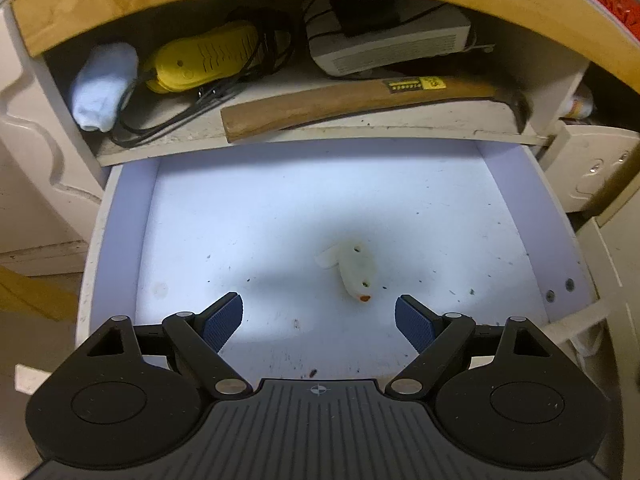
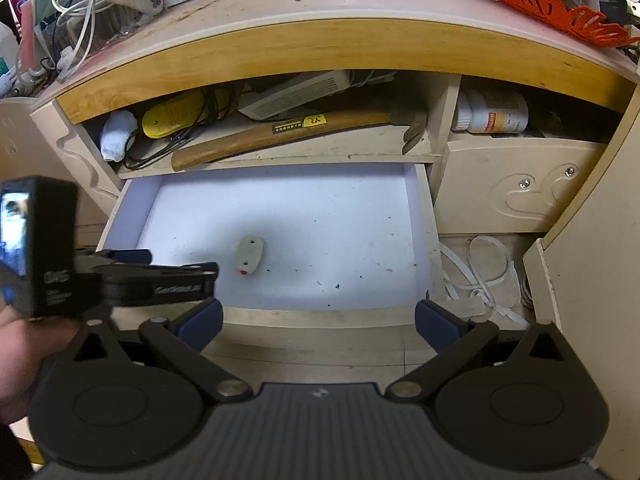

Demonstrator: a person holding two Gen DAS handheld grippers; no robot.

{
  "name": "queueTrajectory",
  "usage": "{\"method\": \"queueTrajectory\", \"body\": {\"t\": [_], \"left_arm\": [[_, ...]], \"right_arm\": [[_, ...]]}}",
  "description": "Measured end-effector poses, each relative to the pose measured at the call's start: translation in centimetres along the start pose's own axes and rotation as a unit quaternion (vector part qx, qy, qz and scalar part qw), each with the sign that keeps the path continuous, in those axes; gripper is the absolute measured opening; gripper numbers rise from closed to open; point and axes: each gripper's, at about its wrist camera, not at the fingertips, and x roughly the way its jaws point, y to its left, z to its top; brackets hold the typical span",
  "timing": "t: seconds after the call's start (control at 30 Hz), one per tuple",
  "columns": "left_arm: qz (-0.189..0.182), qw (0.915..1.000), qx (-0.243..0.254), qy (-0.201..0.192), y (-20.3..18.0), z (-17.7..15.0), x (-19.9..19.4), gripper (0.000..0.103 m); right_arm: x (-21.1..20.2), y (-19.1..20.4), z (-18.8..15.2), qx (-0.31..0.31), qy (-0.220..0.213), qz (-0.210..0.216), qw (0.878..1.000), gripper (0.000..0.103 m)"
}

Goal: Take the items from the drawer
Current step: 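Reach the left tool into the drawer toward the white oval object, then close the left tool fingers around the white oval object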

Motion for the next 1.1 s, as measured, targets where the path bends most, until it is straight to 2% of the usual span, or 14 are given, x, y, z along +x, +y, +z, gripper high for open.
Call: {"method": "queueTrajectory", "body": {"t": [0.43, 0.73, 0.93, 1.1], "left_arm": [[-0.012, 0.9994, 0.009, 0.031, -1.0, 0.7, 4.7, 0.084], [-0.035, 0.9967, -0.004, 0.073, 0.0, 1.8, 7.1, 0.084], [-0.048, 0.9939, -0.013, 0.098, 0.1, 2.4, 8.0, 0.084], [-0.05, 0.9935, -0.018, 0.1, 0.1, 2.6, 8.4, 0.084]], "right_arm": [[0.3, 0.3, 0.3, 0.003, 0.007, 0.015, 1.0, 0.103], [0.3, 0.3, 0.4, 0.009, 0.011, 0.021, 1.0, 0.103], [0.4, 0.3, 0.5, 0.011, 0.014, 0.025, 1.0, 0.103], [0.5, 0.3, 0.5, 0.014, 0.016, 0.027, 0.999, 0.103]]}}
